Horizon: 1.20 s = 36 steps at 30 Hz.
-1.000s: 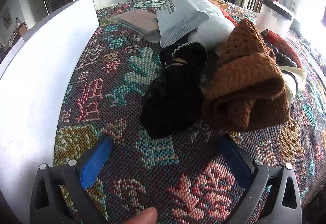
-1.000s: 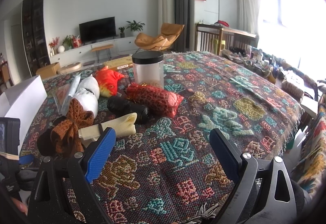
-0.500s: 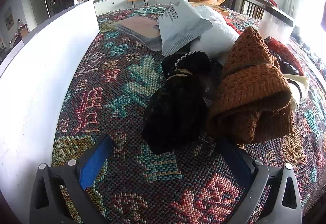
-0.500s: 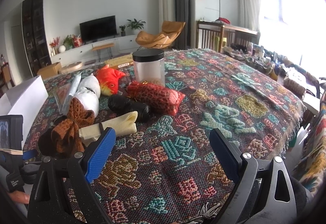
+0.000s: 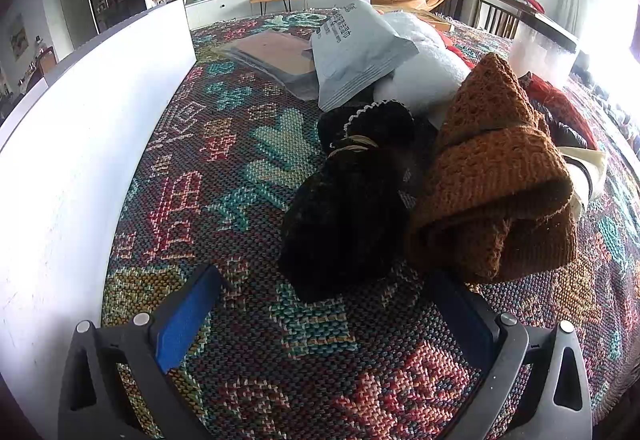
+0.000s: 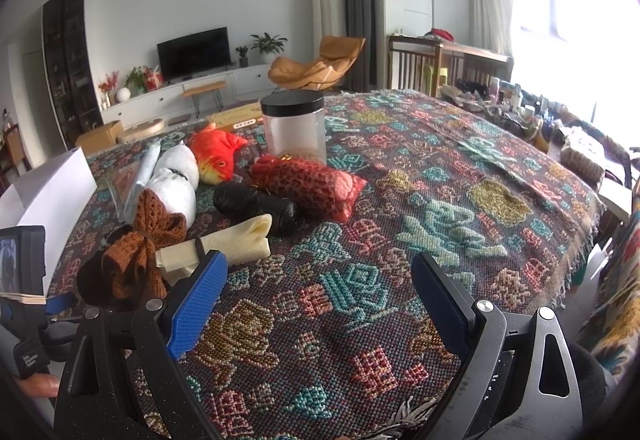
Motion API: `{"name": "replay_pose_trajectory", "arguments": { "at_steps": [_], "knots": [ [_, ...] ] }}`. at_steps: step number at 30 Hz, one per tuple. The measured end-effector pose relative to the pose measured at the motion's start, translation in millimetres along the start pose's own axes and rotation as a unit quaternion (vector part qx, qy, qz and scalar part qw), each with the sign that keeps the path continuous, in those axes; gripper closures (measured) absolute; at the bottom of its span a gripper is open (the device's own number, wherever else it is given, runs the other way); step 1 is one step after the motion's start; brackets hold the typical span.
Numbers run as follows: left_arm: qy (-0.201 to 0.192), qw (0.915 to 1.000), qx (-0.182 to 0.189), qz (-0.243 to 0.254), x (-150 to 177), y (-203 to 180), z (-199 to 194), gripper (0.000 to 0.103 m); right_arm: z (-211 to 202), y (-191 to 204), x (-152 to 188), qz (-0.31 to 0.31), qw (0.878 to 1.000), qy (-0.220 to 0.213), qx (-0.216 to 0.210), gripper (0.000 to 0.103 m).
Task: Organize soft objects
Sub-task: 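Move the left gripper down toward the black knit hat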
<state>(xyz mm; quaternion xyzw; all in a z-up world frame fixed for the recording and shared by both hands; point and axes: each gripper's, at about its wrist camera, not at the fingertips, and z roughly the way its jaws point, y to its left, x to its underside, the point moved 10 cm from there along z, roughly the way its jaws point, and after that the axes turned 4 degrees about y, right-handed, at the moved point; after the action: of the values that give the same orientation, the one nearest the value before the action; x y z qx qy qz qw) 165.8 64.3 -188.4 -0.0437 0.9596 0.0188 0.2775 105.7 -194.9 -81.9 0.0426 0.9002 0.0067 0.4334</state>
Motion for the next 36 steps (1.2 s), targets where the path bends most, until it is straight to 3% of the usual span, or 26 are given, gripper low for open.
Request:
{"name": "replay_pose_trajectory", "arguments": {
  "at_steps": [36],
  "knots": [
    [0.000,1.0000,0.000,0.000,0.4,-0.1,0.0,0.000,2.0,-0.3,1.2,0.001,1.000,0.006,-0.004,0.008]
  ]
}}
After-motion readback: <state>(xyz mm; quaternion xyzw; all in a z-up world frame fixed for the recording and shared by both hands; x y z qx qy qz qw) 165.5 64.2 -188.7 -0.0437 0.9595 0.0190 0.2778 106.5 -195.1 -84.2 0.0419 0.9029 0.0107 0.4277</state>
